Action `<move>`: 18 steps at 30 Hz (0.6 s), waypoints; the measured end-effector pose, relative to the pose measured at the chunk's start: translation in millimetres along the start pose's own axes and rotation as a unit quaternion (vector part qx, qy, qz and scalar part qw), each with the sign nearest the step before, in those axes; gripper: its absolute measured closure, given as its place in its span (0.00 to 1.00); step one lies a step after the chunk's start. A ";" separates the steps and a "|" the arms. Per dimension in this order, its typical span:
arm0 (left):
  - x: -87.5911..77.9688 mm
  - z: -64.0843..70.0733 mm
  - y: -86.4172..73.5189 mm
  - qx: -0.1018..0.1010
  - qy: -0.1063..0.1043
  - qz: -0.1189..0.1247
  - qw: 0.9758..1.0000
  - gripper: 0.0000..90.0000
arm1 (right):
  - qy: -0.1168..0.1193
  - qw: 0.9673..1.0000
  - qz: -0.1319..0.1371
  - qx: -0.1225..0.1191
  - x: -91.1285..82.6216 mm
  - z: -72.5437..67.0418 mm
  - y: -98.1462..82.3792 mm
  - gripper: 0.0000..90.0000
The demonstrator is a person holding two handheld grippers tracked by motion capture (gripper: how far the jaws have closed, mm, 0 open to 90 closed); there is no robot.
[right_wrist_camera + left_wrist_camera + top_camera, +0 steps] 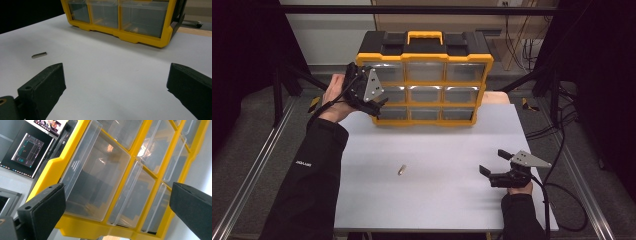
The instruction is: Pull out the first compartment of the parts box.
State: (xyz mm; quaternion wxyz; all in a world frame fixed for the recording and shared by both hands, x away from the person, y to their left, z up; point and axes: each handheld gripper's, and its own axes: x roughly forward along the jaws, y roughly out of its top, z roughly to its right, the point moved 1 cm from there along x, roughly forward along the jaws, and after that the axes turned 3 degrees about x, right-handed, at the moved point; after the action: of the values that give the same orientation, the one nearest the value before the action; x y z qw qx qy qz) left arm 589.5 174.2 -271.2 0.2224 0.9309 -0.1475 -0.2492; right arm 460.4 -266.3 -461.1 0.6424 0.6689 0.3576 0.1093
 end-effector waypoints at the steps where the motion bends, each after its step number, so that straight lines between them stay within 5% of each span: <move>1: 0.9 -0.3 0.5 0.004 0.000 -0.002 1.000 0.00 | -0.001 1.000 0.000 0.000 0.1 -0.1 -0.1 0.02; 18: 14.7 -7.0 1.5 0.036 0.016 -0.018 0.999 0.01 | 0.000 1.000 -0.001 0.000 0.5 -0.3 -0.4 0.02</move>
State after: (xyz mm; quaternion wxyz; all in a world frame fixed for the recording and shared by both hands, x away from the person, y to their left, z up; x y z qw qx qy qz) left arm 605.2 169.7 -270.9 0.1866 0.9449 -0.1355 -0.2325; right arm 460.5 -265.8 -461.5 0.6426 0.6687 0.3580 0.1083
